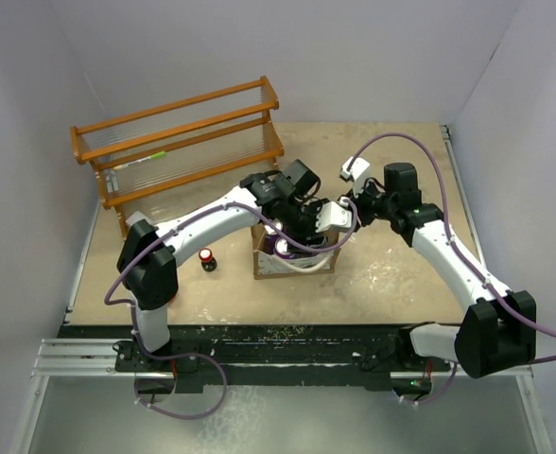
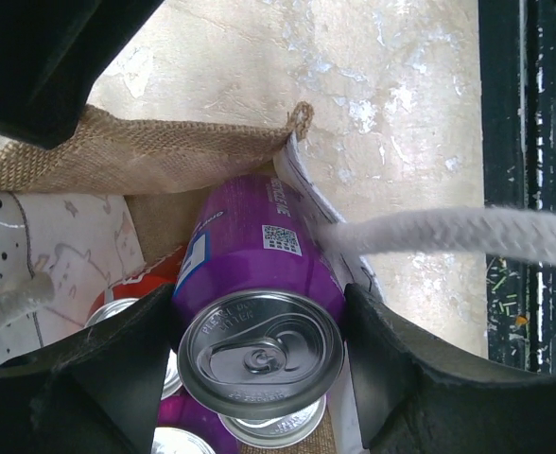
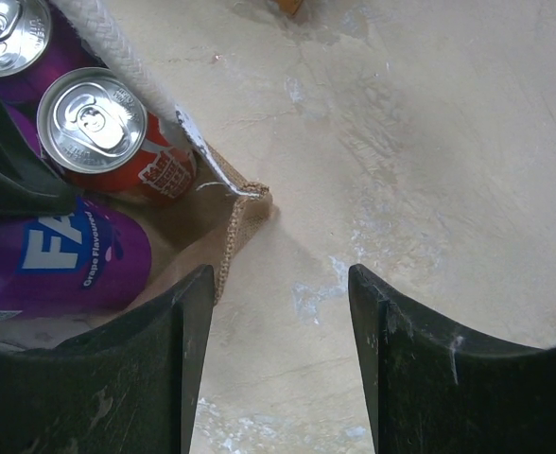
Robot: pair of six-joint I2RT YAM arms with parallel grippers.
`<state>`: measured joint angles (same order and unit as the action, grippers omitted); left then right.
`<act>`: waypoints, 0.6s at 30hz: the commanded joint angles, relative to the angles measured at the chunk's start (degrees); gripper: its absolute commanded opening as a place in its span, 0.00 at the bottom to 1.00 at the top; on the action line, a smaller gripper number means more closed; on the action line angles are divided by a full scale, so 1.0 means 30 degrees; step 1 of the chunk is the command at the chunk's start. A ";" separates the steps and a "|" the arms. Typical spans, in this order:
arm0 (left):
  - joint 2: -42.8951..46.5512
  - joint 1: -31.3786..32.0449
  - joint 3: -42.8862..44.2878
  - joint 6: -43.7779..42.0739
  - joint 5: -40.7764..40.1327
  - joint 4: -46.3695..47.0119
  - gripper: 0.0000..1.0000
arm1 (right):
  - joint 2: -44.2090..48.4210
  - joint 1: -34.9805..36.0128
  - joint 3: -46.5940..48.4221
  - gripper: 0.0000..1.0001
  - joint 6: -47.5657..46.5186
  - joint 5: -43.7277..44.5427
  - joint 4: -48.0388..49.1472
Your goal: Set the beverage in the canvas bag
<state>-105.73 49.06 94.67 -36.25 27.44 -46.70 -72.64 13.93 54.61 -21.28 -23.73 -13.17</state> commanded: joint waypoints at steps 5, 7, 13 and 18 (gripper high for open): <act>-0.0934 0.0566 0.2080 -0.0574 -0.1060 -0.0452 0.00 | 0.0879 -0.0191 0.0049 0.60 -0.0378 -0.0408 -0.0061; -0.1062 0.0562 0.2308 -0.0637 -0.1124 -0.0600 0.01 | 0.0909 -0.0191 0.0049 0.61 -0.0428 -0.0466 -0.0077; -0.0908 0.0557 0.2408 -0.2280 -0.0591 -0.1075 0.05 | 0.1003 -0.0190 0.0049 0.61 -0.0445 -0.0630 -0.0122; -0.1286 0.0573 0.2703 -0.3192 0.0007 -0.1697 0.08 | 0.1122 -0.0219 0.0049 0.61 -0.0487 -0.0646 -0.0148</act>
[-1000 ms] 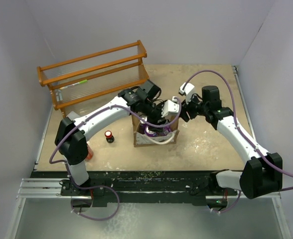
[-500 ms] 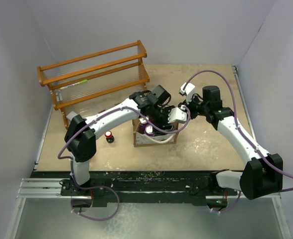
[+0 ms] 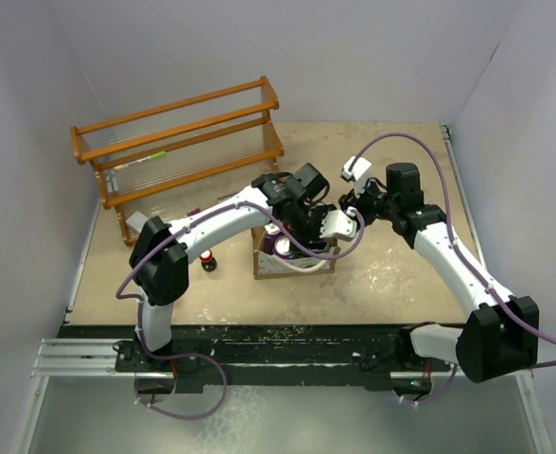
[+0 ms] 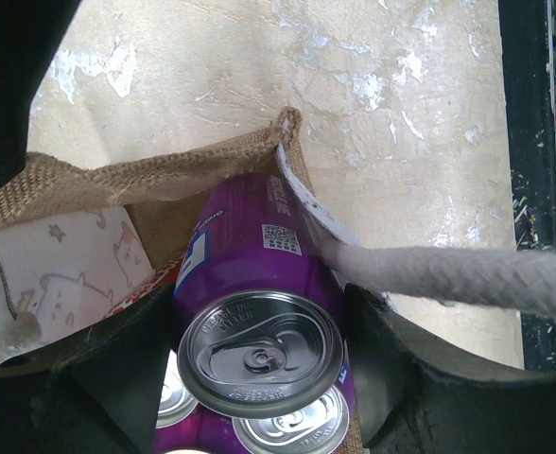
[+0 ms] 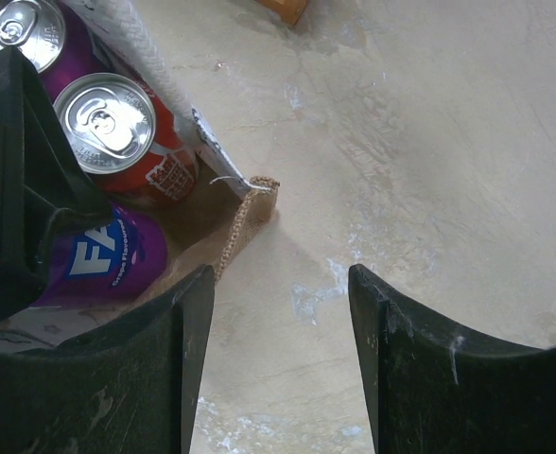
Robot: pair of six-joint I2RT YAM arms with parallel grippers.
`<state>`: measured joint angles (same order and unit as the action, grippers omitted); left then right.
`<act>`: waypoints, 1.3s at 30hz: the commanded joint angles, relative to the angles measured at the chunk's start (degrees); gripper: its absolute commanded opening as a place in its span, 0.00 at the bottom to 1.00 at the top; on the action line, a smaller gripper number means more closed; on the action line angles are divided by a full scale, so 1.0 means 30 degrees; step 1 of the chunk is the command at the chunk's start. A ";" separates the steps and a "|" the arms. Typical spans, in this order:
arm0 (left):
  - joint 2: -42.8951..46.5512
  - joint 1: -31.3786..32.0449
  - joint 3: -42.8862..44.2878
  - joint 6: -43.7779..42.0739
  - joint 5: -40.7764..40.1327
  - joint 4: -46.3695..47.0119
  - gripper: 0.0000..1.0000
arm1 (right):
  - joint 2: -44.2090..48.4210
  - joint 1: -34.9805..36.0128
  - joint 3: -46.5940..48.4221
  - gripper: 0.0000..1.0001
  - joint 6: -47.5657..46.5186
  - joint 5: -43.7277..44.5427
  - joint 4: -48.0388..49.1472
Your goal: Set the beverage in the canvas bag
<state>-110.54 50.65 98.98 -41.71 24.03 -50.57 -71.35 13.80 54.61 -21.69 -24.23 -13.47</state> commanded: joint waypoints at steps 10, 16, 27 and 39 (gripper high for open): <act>-0.0272 0.0030 0.0973 -0.3020 0.1260 -0.0776 0.11 | 0.0494 -0.0206 0.0195 0.60 -0.0042 0.0007 0.0039; -0.0794 0.0045 0.1084 -0.3399 0.0880 -0.0938 0.12 | 0.0522 -0.0312 0.0226 0.60 0.0044 0.0325 0.0133; -0.1563 0.0049 0.1046 -0.3687 0.0691 -0.1062 0.18 | 0.0463 -0.0847 0.0287 0.61 0.0610 0.1177 0.0307; -0.1953 0.0031 0.0425 -0.3389 0.0314 -0.0265 0.37 | 0.0510 -0.0880 0.0283 0.62 0.0385 0.1030 0.0220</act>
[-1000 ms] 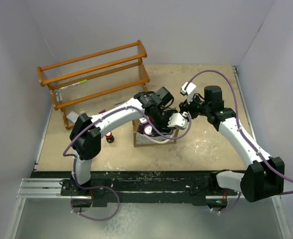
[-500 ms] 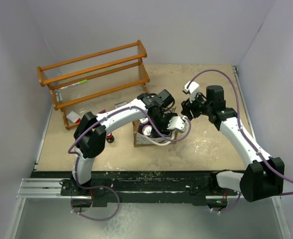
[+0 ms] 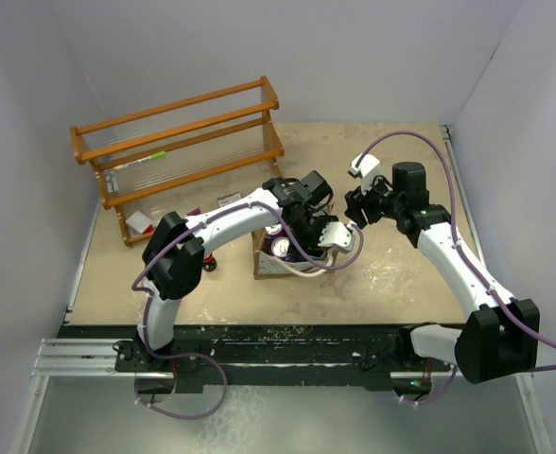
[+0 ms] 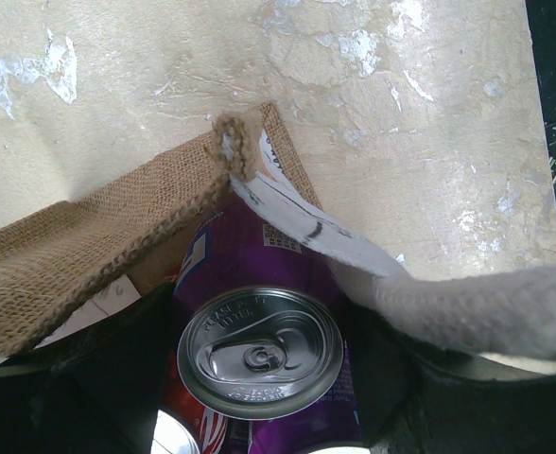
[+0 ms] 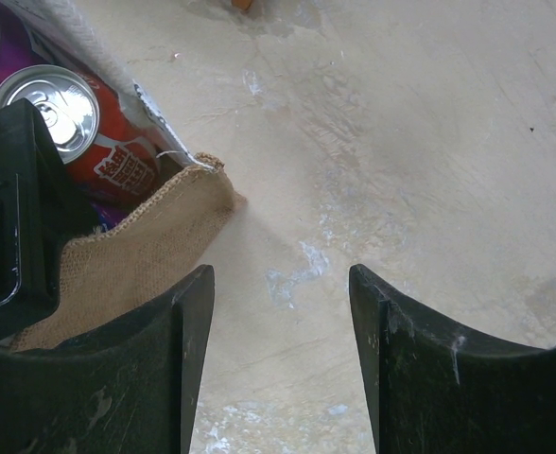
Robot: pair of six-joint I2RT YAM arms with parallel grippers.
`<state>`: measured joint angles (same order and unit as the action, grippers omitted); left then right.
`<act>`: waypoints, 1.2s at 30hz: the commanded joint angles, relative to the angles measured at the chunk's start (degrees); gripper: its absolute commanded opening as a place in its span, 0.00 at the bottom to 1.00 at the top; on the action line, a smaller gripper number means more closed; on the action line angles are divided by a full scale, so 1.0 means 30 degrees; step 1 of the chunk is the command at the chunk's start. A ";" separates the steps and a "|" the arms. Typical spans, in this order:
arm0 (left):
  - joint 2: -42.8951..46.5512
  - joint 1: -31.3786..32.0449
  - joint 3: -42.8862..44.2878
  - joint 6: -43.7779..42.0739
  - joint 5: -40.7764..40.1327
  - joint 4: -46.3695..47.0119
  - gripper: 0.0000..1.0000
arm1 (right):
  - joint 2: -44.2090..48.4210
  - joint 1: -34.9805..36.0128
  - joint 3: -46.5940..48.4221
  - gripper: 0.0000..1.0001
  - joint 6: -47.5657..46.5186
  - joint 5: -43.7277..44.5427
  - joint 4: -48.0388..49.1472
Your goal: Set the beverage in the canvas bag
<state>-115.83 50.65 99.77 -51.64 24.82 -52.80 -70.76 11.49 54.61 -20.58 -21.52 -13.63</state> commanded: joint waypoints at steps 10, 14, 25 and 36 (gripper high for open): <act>-0.0247 0.0048 0.0086 0.0133 -0.0078 0.0275 0.53 | 0.0304 -0.0108 0.0321 0.62 -0.0120 0.0033 0.0228; -0.0121 0.0049 0.0044 0.0253 -0.0095 0.0239 0.59 | 0.0282 -0.0108 0.0341 0.62 -0.0127 0.0000 0.0185; 0.0232 0.0077 0.0077 0.0556 0.0031 0.0062 0.73 | 0.0296 -0.0108 0.0339 0.62 -0.0210 0.0067 0.0179; 0.0430 0.0078 0.0069 0.0444 0.0026 -0.0234 0.81 | 0.0289 -0.0123 0.0313 0.62 -0.0247 0.0083 0.0187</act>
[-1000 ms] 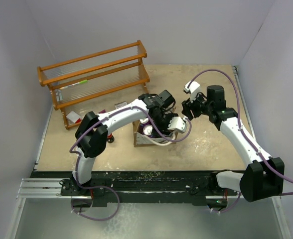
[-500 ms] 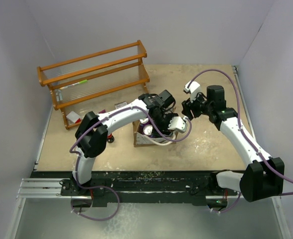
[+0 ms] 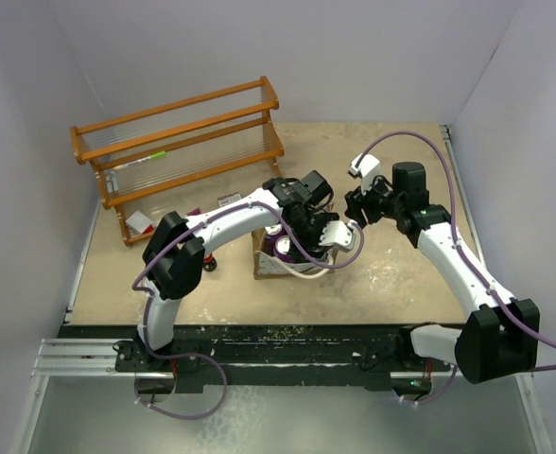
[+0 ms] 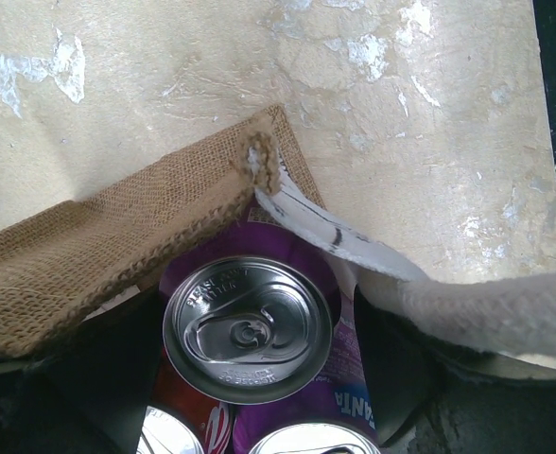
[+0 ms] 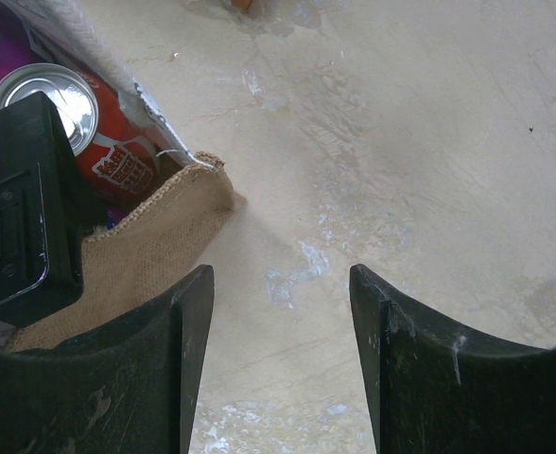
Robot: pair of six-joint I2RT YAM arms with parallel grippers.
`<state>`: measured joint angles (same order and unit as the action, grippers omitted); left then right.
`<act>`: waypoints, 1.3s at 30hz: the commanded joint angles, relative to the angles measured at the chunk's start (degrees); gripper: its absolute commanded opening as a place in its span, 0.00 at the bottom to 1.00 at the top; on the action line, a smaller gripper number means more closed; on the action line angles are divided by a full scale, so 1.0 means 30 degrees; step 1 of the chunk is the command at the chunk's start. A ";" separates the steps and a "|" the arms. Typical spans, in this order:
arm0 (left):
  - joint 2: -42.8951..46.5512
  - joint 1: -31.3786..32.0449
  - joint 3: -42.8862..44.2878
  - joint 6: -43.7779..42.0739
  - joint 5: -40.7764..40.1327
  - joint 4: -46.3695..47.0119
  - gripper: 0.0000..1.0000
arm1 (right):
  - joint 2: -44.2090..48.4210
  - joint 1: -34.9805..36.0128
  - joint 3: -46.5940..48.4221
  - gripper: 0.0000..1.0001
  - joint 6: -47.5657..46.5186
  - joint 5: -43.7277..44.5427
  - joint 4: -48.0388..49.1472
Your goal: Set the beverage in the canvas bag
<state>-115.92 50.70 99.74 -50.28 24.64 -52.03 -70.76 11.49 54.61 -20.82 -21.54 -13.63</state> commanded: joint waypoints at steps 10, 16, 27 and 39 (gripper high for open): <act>0.0859 0.0064 0.0618 -0.0274 0.0167 -0.0985 0.84 | 0.0179 -0.0108 0.0312 0.62 -0.0188 0.0119 0.0188; 0.1127 0.0061 0.0963 -0.0483 0.0148 -0.1385 0.85 | 0.0151 -0.0108 0.0324 0.62 -0.0194 0.0125 0.0181; 0.2057 0.0055 0.1175 -0.0841 0.0103 -0.1385 0.86 | 0.0120 -0.0108 0.0320 0.62 -0.0250 0.0123 0.0163; 0.2835 0.0020 0.1716 -0.0863 -0.0538 -0.1494 0.83 | 0.0102 -0.0108 0.0340 0.62 -0.0295 0.0063 0.0135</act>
<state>-111.83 50.70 101.80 -51.70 23.44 -56.07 -70.76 11.49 54.61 -21.04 -21.54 -13.65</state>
